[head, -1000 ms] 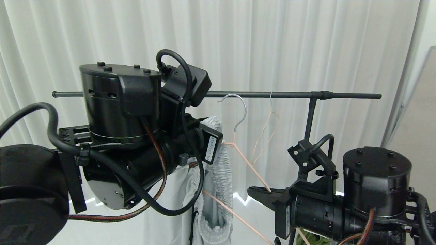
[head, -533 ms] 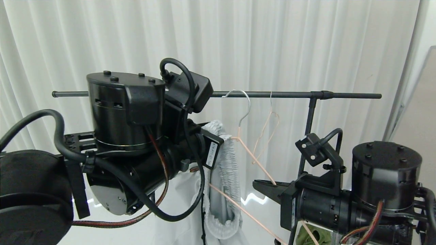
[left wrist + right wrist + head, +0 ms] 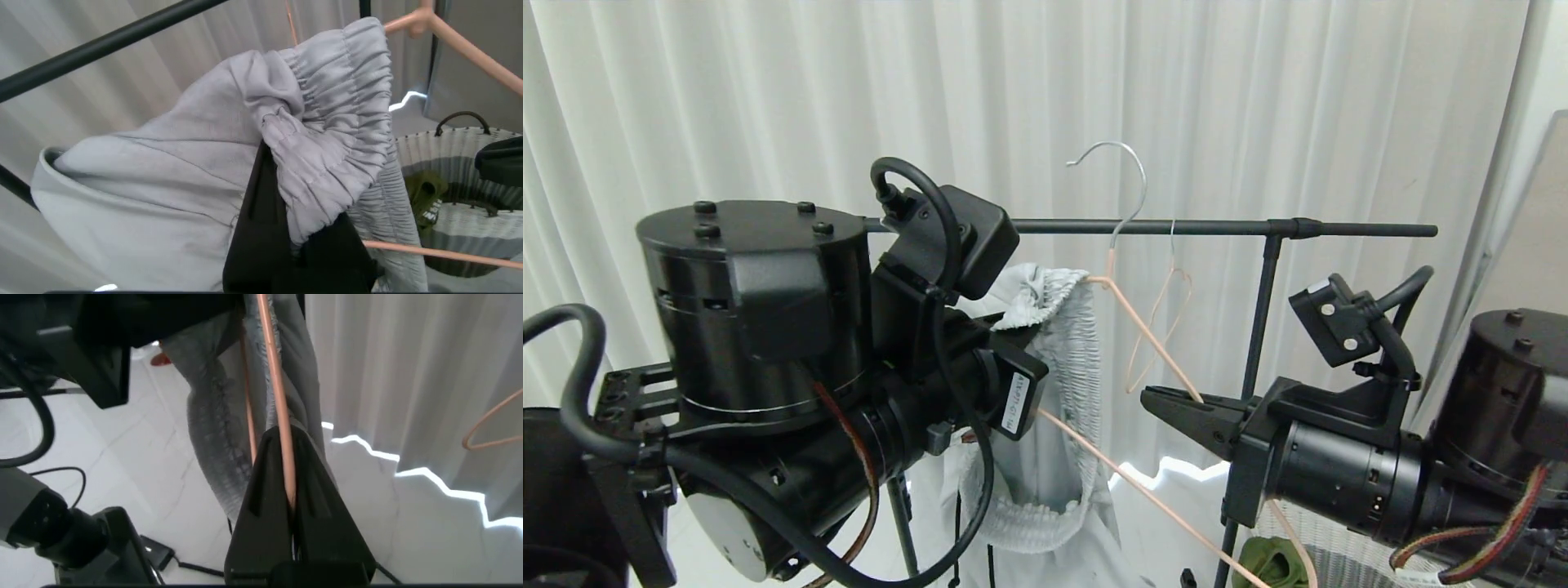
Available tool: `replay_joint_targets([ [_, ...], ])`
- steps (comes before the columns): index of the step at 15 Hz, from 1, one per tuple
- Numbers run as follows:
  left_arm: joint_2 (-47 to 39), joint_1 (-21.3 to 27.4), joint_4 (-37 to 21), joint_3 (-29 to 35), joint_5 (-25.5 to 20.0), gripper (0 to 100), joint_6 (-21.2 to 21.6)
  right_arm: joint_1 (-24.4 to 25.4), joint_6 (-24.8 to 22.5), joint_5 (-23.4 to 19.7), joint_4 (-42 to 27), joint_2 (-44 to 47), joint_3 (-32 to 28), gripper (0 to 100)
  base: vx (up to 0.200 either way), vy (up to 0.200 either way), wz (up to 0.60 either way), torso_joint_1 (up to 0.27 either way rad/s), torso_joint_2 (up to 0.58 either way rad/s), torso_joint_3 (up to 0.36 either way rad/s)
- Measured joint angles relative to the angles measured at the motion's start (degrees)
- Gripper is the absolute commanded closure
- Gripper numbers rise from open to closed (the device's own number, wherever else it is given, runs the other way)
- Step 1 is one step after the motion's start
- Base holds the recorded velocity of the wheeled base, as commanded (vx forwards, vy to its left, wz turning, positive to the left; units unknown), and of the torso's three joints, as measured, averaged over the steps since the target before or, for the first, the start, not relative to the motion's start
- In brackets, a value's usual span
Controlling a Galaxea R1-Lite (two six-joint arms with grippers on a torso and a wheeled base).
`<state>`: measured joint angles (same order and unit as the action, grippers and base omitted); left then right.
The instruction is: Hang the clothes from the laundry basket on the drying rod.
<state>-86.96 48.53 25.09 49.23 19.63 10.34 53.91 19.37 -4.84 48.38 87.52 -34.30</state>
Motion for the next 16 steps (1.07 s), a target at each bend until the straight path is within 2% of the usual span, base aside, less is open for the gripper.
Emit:
replay_joint_targets([
  [2,0.20,0.11,0.04,-0.13,0.02,100,0.04,0.04,-0.44,-0.22,1.29,-0.20,0.11,100,0.000,0.000,0.00,0.000,0.00,0.000],
  [3,0.27,0.15,0.04,-0.22,0.02,0,0.04,0.09,-0.95,-0.24,1.43,-0.28,0.22,100,0.000,0.000,0.00,0.000,0.00,0.000],
  [8,1.21,0.17,0.06,-1.68,0.00,0,0.02,0.17,-2.05,-0.24,2.79,-0.72,0.95,100,0.000,0.000,0.00,0.000,0.00,0.000],
  [12,4.96,0.12,0.12,-6.95,-1.76,0,0.79,-0.46,-2.13,-0.11,2.94,-1.38,1.17,100,0.000,0.000,0.00,0.000,0.00,0.000],
  [14,8.18,0.06,0.09,-9.79,-2.12,0,3.67,-1.73,-2.51,-0.20,2.94,-1.55,1.67,100,0.000,0.000,0.00,0.000,0.00,0.000],
  [16,11.48,-0.94,0.01,-11.65,-2.28,0,8.59,-3.39,-3.28,-0.63,2.83,-1.60,2.26,100,0.000,0.000,0.00,0.000,0.00,0.000],
])
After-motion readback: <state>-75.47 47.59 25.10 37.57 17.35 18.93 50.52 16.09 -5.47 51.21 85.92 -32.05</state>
